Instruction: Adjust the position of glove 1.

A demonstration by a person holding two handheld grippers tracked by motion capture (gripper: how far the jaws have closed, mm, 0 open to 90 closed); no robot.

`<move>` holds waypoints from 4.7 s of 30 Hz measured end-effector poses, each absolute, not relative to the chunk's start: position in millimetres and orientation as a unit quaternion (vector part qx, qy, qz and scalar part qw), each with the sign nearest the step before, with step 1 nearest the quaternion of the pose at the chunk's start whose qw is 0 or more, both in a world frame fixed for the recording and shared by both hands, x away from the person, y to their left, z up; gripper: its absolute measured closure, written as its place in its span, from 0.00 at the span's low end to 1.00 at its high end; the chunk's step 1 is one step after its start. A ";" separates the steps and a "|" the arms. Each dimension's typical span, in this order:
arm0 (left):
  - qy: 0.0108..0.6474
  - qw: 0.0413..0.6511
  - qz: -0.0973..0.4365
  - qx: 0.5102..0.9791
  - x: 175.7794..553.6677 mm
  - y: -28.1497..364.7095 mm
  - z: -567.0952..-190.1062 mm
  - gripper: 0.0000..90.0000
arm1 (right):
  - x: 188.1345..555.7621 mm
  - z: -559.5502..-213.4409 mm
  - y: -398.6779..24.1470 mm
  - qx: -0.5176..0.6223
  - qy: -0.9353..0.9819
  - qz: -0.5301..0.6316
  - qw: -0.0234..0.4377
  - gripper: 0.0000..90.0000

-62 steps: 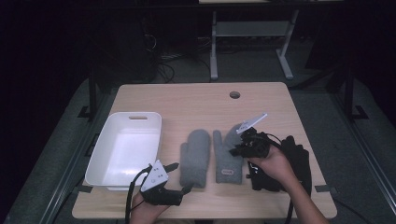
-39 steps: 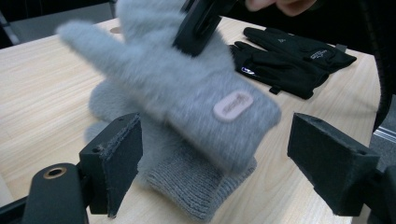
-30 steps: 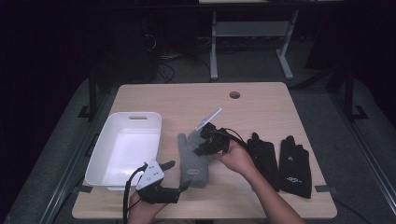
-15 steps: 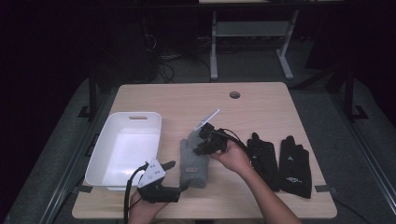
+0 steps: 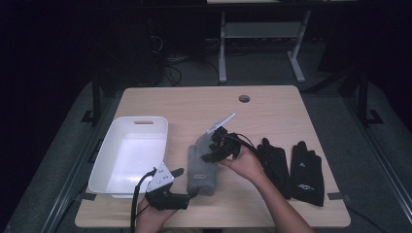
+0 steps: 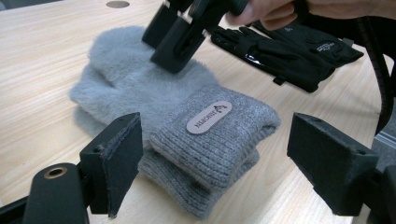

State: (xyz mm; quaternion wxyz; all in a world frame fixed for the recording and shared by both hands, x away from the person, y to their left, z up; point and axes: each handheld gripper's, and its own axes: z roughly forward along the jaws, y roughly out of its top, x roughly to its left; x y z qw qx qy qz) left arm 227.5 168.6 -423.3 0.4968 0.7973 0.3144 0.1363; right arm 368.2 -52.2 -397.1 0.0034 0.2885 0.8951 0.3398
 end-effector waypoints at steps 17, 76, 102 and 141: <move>0.377 0.484 0.103 0.783 237.8 153.5 -420.9 0.24 | 395.9 -403.2 -95.1 0.378 0.851 0.365 -0.022 0.30; 0.426 0.429 0.003 0.797 286.3 132.4 -418.7 0.27 | 396.3 -438.8 -149.9 0.416 0.826 0.377 -0.054 0.84; 0.469 0.388 -0.122 0.784 297.1 132.0 -453.2 0.33 | 405.9 -452.9 -152.4 0.471 0.796 0.369 -0.087 0.48; 0.426 0.436 -0.100 0.786 292.2 140.2 -404.0 0.55 | 391.4 -389.1 -153.6 0.436 0.778 0.447 -0.067 0.81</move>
